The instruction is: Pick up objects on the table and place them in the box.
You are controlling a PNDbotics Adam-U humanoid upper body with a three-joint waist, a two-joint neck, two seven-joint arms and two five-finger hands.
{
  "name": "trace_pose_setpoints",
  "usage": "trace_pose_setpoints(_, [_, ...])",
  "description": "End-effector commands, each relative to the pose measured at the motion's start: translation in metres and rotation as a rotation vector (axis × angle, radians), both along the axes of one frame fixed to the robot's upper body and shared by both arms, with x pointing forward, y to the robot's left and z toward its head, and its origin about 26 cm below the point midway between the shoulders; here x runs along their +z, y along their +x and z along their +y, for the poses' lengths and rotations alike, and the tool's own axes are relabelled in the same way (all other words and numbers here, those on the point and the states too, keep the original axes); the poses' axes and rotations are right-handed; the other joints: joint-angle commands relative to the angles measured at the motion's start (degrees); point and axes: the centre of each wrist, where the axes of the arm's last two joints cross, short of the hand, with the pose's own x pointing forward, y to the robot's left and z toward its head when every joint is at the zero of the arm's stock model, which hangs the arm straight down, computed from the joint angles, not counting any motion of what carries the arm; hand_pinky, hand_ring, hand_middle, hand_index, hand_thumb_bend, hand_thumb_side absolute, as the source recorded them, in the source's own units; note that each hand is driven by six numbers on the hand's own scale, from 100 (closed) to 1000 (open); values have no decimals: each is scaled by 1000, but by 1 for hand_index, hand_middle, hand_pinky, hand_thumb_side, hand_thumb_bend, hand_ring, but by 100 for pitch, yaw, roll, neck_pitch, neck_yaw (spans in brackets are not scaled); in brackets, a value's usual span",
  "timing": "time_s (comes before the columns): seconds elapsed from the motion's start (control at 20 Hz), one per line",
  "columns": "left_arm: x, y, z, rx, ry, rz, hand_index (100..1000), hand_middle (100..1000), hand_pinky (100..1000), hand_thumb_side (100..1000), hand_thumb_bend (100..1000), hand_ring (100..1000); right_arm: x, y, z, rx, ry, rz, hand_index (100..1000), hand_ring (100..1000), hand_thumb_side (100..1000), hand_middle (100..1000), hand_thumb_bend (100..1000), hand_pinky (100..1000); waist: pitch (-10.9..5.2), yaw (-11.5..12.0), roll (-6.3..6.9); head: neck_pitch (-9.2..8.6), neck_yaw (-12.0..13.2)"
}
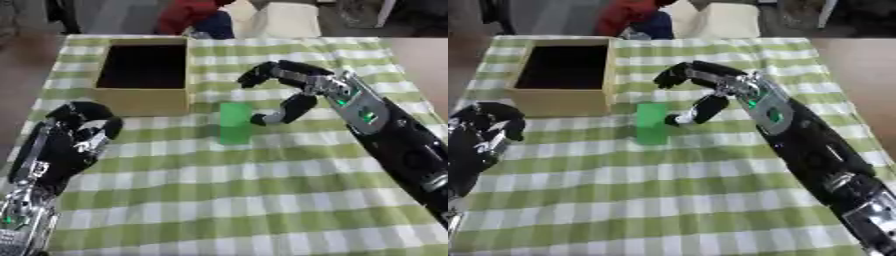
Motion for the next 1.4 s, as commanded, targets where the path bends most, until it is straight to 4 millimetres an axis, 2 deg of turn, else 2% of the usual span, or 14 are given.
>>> trace_pose_setpoints(0.05, [10,0,-1,-10,4,-37,633,597,517,251,546,709,16,1,2,9,-27,-47,899,830,312,779,423,866,-112,-3,12,29,-6])
trace_pose_setpoints(0.75, [11,-1,0,-5,5,-41,632,596,504,249,555,708,21,-5,11,30,-77,-57,904,833,320,785,434,868,-129,-3,-1,41,-6])
trace_pose_setpoints(0.9, [10,-1,0,-5,6,-39,632,596,508,250,555,708,18,-5,14,39,-92,-54,904,834,295,787,434,870,-128,3,1,44,-9])
trace_pose_setpoints(1.4, [11,-1,-1,-12,5,-40,631,595,507,248,561,708,3,0,17,25,-134,-32,903,834,295,787,447,869,-115,30,21,44,-38])
